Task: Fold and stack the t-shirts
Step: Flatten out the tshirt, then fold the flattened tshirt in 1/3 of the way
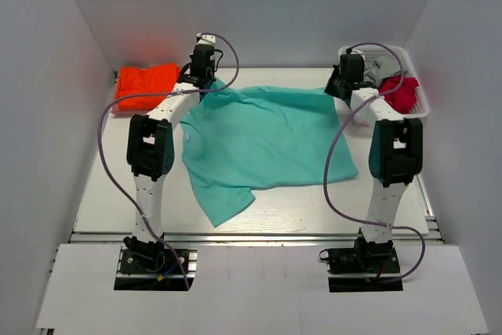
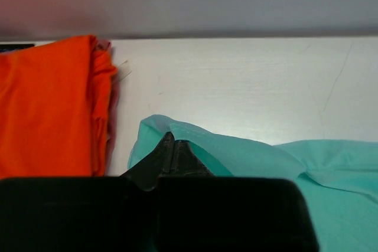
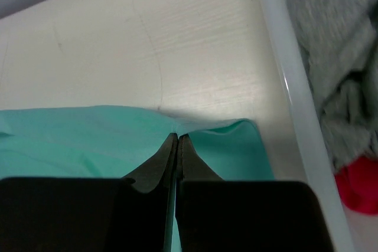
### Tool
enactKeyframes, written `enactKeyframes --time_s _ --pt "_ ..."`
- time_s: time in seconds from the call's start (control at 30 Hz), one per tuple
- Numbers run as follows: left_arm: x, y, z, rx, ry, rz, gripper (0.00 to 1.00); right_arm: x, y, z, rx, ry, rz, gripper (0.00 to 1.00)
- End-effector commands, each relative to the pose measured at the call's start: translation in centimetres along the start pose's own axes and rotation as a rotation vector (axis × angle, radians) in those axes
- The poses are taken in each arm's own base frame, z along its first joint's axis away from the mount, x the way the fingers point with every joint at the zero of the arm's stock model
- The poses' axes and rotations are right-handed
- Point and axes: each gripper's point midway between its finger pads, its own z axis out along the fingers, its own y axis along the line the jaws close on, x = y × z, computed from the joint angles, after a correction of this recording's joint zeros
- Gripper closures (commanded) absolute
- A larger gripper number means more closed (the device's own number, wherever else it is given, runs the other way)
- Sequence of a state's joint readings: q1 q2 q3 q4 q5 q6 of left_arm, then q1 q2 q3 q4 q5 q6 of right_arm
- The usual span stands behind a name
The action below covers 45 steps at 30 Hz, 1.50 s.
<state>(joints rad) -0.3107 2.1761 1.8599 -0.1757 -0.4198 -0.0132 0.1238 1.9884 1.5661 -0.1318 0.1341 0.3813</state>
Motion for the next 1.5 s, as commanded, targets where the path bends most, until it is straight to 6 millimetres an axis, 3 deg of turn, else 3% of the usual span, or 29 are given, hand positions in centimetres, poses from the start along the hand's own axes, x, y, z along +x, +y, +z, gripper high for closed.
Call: enactKeyframes --time_s 0.0,0.07,0.1,0.2,0.3,0.33,0.37,0.4,0.43,0.47,0.5,0.57,0.6,0.63,0.67,0.7,0.73,0.77,0.8,0.93,1.03,1.1,1.13,1.23,1.3,1.47 --pt "-4.6 -1.5 1.0 0.099 -0.116 -0.07 1.0 -3.9 0.9 2.4 -0.024 -0.091 -0.011 1.0" --pt "-5.0 -1.0 2.2 0.108 -0.127 -0.08 1.0 -3.6 0.3 4.0 -0.004 -0.087 -0.022 1.0" --pt "-3.7 -1.7 3.0 0.127 -0.1 -0.081 1.0 -4.1 0.6 5.1 -0.007 -0.097 -0.026 1.0" --pt "-3.3 -1.0 3.4 0.132 -0.088 -0.096 1.0 -4.6 0.5 6.1 -0.005 -0.099 -0.034 1.0" --pt "-3.2 -0.1 2.6 0.124 -0.093 -0.112 1.0 -4.8 0.3 6.1 -0.002 -0.103 -0.041 1.0" --pt "-1.8 0.0 2.3 0.123 -0.063 -0.112 1.0 -5.0 0.3 5.9 -0.002 -0.109 -0.043 1.0" --pt "-3.3 0.3 1.0 0.135 -0.095 -0.122 1.0 -5.1 0.1 5.5 0.001 -0.109 -0.045 1.0" --pt "-3.5 0.5 0.4 0.136 -0.102 -0.133 1.0 -4.7 -0.1 5.5 0.006 -0.1 -0.052 1.0" --pt "-2.3 0.6 0.0 0.135 -0.075 -0.125 1.0 -5.0 0.0 5.0 0.004 -0.106 -0.057 1.0" --pt "-3.4 1.1 -1.2 0.135 -0.096 -0.131 1.0 -5.1 0.0 4.4 0.002 -0.11 -0.065 1.0" --pt "-2.0 1.2 -1.6 0.135 -0.06 -0.133 1.0 -5.2 0.1 3.8 -0.013 -0.11 -0.069 1.0" --pt "-1.4 1.5 -2.7 0.134 -0.037 -0.14 1.0 -5.0 0.2 3.0 -0.021 -0.109 -0.086 1.0" --pt "0.6 1.6 -3.2 0.132 0.002 -0.141 1.0 -4.5 -0.2 2.9 -0.016 -0.097 -0.094 1.0" --pt "-0.2 2.1 -4.7 0.133 -0.014 -0.16 1.0 -5.2 0.0 2.1 -0.022 -0.113 -0.102 1.0" --pt "0.0 2.4 -5.4 0.133 -0.009 -0.169 1.0 -4.3 -0.5 2.1 -0.011 -0.094 -0.106 1.0" --pt "2.0 2.5 -6.0 0.131 0.028 -0.169 1.0 -3.9 -0.7 2.0 -0.006 -0.088 -0.107 1.0" --pt "0.9 3.0 -7.4 0.133 0.003 -0.198 1.0 -4.2 -1.0 1.3 -0.002 -0.093 -0.111 1.0" --pt "1.2 3.3 -8.0 0.123 0.006 -0.208 1.0 -4.0 -0.9 1.3 -0.004 -0.093 -0.119 1.0" --pt "2.9 3.5 -8.5 0.12 0.038 -0.199 1.0 -4.2 -0.7 0.9 -0.017 -0.095 -0.123 1.0" --pt "5.3 2.6 -11.4 0.164 0.097 -0.24 1.0 -3.8 -1.0 0.1 -0.01 -0.094 -0.157 1.0" --pt "9.1 1.6 -13.3 0.22 0.207 -0.288 1.0 -3.0 -1.6 0.0 0.003 -0.077 -0.155 1.0" --pt "9.6 1.4 -14.7 0.236 0.218 -0.294 1.0 -2.5 -1.7 -0.3 -0.006 -0.072 -0.156 1.0" --pt "11.4 1.3 -15.4 0.248 0.261 -0.295 1.0 -2.4 -1.8 -0.3 -0.009 -0.068 -0.162 1.0" --pt "14.1 0.1 -17.0 0.333 0.321 -0.304 1.0 -2.0 -1.9 -0.5 -0.013 -0.062 -0.173 1.0" --pt "15.1 -1.4 -18.1 0.421 0.35 -0.337 1.0 -1.0 -2.4 -0.3 -0.005 -0.041 -0.182 1.0" --pt "20.5 -2.0 -19.4 0.417 0.517 -0.349 0.98 0.1 -3.2 0.1 0.028 -0.029 -0.184 1.0"
